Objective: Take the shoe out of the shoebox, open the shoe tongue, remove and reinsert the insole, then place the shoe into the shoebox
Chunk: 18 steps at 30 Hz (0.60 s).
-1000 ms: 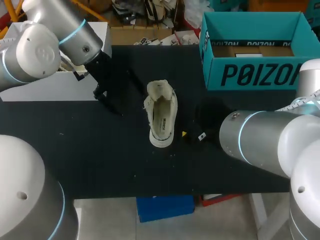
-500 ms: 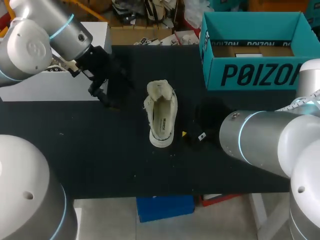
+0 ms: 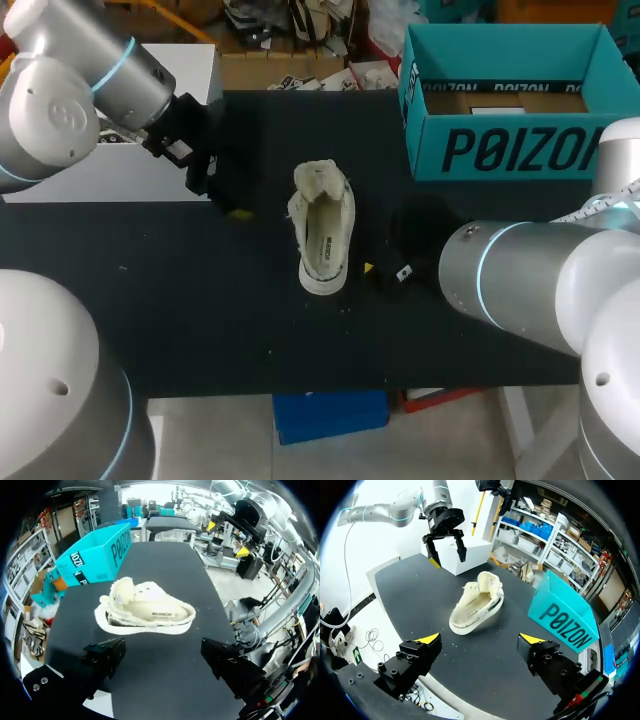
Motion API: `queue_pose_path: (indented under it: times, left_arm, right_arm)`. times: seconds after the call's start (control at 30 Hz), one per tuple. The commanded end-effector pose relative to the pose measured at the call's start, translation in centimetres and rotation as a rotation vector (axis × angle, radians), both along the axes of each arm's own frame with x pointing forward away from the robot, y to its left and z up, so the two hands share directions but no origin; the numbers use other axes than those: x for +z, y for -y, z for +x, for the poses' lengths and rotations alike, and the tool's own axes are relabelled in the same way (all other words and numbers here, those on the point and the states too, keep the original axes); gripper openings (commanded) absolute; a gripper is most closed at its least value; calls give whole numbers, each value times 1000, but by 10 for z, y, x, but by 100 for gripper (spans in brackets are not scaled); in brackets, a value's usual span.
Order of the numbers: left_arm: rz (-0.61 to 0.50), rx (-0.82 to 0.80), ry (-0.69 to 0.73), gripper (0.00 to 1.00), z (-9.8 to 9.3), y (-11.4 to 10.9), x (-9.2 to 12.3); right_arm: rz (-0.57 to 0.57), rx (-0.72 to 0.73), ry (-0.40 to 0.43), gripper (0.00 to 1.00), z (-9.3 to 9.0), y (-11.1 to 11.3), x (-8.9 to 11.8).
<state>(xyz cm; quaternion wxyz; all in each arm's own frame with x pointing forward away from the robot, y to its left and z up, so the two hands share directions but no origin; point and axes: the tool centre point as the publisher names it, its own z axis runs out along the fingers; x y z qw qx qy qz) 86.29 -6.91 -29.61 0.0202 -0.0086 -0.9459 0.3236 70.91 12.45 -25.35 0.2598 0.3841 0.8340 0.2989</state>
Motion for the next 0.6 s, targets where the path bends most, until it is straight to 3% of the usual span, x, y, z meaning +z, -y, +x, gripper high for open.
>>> queue_pose_path:
  times: [0.03, 0.1, 0.13, 0.17, 0.2, 0.6]
  left_arm:
    - [-11, 32, 12, 100, -5, 0, -5]
    - [-23, 58, -6, 100, 0, 2, -6]
    - [-39, 90, -10, 70, 4, 4, -7]
    - [-53, 110, -18, 31, 10, 5, -8]
    - [-58, 123, -22, 0, 16, 6, -9]
    - [-194, 326, -206, 0, 79, 34, -15]
  right_arm:
    - [7, -1, 14, 100, -9, 3, -1]
    - [7, -1, 14, 100, -9, 3, -1]
    - [7, -1, 14, 100, -9, 3, -1]
    - [7, -1, 14, 100, -9, 3, -1]
    - [7, -1, 14, 100, -9, 3, -1]
    - [7, -1, 14, 100, -9, 3, -1]
